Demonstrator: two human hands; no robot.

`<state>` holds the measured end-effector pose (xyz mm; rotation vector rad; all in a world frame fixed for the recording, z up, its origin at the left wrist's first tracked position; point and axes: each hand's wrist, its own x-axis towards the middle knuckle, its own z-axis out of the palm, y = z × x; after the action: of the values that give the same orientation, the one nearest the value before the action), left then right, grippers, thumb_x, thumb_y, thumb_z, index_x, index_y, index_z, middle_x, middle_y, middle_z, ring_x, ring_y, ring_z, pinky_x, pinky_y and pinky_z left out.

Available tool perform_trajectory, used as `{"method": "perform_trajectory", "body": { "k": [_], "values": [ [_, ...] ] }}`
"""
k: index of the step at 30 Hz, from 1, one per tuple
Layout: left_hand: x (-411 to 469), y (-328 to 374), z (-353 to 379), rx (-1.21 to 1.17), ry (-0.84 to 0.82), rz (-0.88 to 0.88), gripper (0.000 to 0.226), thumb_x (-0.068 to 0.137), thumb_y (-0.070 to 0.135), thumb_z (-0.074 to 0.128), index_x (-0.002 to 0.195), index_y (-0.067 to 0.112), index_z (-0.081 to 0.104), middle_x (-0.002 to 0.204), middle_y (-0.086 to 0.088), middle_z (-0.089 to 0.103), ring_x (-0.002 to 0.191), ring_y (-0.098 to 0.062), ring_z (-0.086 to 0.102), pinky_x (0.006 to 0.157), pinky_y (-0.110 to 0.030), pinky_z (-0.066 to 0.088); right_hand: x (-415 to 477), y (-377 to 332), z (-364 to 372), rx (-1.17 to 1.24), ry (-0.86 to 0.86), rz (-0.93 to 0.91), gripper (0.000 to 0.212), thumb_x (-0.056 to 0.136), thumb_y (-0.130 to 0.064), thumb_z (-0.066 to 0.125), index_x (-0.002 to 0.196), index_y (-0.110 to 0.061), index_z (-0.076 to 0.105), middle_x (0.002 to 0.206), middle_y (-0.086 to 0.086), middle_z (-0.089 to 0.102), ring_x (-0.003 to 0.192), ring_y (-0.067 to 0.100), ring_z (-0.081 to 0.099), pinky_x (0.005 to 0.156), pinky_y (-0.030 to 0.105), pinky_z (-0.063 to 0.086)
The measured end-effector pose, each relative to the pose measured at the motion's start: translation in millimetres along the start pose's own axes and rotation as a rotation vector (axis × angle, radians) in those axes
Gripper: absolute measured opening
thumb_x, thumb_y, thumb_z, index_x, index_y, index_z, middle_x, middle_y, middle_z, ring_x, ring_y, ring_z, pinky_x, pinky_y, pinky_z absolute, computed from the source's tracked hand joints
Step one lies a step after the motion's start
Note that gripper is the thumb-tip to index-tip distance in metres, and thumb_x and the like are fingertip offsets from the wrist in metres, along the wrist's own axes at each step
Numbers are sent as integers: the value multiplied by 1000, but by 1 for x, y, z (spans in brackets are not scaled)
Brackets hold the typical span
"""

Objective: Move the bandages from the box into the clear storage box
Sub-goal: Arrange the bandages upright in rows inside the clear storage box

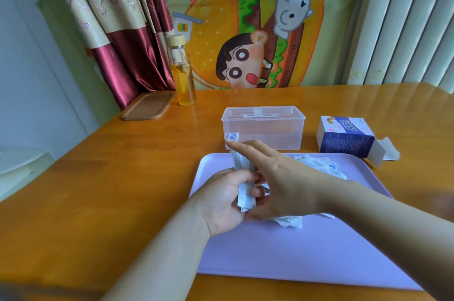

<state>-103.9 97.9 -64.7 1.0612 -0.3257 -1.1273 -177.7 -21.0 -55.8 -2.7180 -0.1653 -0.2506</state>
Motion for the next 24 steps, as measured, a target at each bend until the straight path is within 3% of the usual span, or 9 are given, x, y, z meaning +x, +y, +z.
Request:
{"method": "perform_trajectory", "body": {
  "k": [5, 8, 11, 15, 17, 19, 21, 24],
  "values": [
    [-3, 1, 7, 164, -10, 22, 25, 94, 4, 43, 73, 14, 50, 57, 3, 44, 44, -6, 34, 46, -18, 40, -4, -1, -4, -78, 20, -74, 103, 65, -40, 81, 146, -37, 18, 146, -13, 18, 127, 9, 37, 93, 22, 44],
    [-7, 1, 9, 263, -16, 56, 29, 95, 3, 43, 68, 14, 48, 55, 4, 40, 46, -7, 32, 45, -18, 34, -8, -5, -10, -94, -19, -74, 102, 62, -41, 83, 144, -39, 23, 150, -18, 9, 132, 4, 32, 95, 16, 39],
    [-13, 4, 10, 326, -50, 68, 23, 95, 14, 50, 72, 18, 51, 58, 5, 36, 49, -6, 31, 46, -16, 31, -11, -10, -21, 66, 54, -62, 77, 62, -35, 83, 130, -38, 47, 144, -15, 28, 110, -7, 49, 86, 15, 47],
    [-23, 6, 14, 441, -98, 40, 16, 94, 15, 53, 81, 22, 58, 58, 10, 43, 50, -5, 34, 57, -19, 47, -17, -26, -44, 171, 65, 20, 26, 83, -19, 67, 107, -30, 65, 108, -11, 61, 92, 9, 62, 81, 27, 51],
    [-28, 6, 18, 492, -128, 30, 23, 94, 21, 54, 74, 22, 65, 58, 9, 40, 52, -5, 36, 69, -26, 54, -21, -33, -54, 164, 74, 54, 24, 90, -9, 56, 98, -27, 68, 93, -7, 68, 74, 11, 65, 69, 24, 52],
    [-34, 8, 22, 518, -146, 38, 20, 92, 29, 54, 81, 23, 70, 61, 8, 41, 57, -6, 40, 77, -32, 56, -24, -37, -60, 105, 90, 68, 26, 93, -7, 51, 96, -24, 70, 77, -6, 68, 59, 10, 63, 59, 22, 51],
    [-37, 9, 25, 545, -126, 77, 15, 93, 27, 54, 92, 22, 68, 67, 6, 48, 63, -7, 46, 74, -33, 56, -25, -37, -63, 17, 141, 56, 23, 93, -11, 53, 96, -26, 71, 76, -7, 68, 59, 8, 58, 58, 17, 45],
    [-40, 13, 27, 627, -76, 181, 16, 96, 24, 49, 103, 22, 64, 78, 6, 59, 69, -7, 56, 58, -23, 51, -28, -38, -72, -68, 251, 60, 22, 93, -14, 55, 96, -29, 71, 78, -6, 65, 59, 6, 49, 58, 15, 37]
  ]
}}
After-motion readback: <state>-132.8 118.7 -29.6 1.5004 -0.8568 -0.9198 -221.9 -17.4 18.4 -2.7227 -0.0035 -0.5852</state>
